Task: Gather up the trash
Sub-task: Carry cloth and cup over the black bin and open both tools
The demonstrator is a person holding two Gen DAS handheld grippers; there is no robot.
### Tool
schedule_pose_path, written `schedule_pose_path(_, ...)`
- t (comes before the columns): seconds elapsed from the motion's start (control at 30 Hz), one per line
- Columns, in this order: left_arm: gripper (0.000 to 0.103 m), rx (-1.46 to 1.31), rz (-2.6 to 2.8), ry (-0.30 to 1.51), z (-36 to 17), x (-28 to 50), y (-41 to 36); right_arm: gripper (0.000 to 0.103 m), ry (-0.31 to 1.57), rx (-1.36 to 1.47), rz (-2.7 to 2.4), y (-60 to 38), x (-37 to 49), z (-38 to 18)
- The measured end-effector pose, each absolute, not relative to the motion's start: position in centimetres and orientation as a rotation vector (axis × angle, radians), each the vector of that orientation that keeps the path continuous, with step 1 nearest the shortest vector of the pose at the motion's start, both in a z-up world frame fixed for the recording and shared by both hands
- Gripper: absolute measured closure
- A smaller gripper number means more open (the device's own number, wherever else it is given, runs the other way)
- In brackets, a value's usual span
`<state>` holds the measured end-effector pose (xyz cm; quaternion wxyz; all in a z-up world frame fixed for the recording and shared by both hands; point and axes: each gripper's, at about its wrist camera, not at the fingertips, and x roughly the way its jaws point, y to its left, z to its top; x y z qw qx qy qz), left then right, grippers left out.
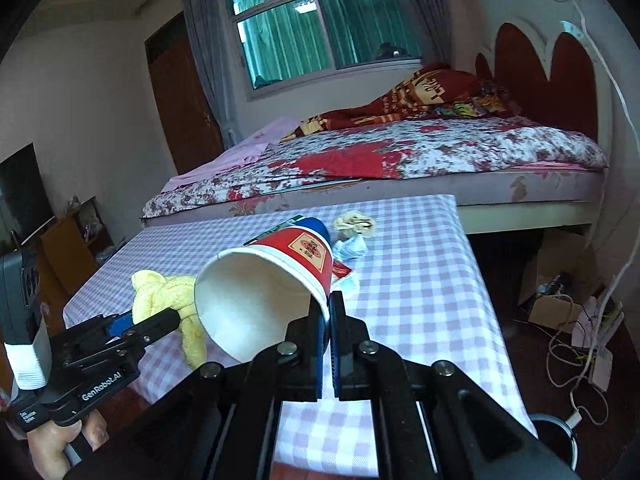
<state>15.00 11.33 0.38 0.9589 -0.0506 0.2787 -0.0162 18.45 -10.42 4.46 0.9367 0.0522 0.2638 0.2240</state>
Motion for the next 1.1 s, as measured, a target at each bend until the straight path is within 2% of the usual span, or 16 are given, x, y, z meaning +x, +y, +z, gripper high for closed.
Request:
schedule_pose_path(0.4,0.070,-0.067,-0.177,0.572,0.0,12.8,3.4,0.100,0.554,0.156,0.313,-18.8,13.5,2.6)
schedule_pose_path(1.1,0.070,0.028,-0.461,0.662,-3.9,11.1,-11.1,0.100,0.653,0.210,0.045,-31.9,8.5,-2.2)
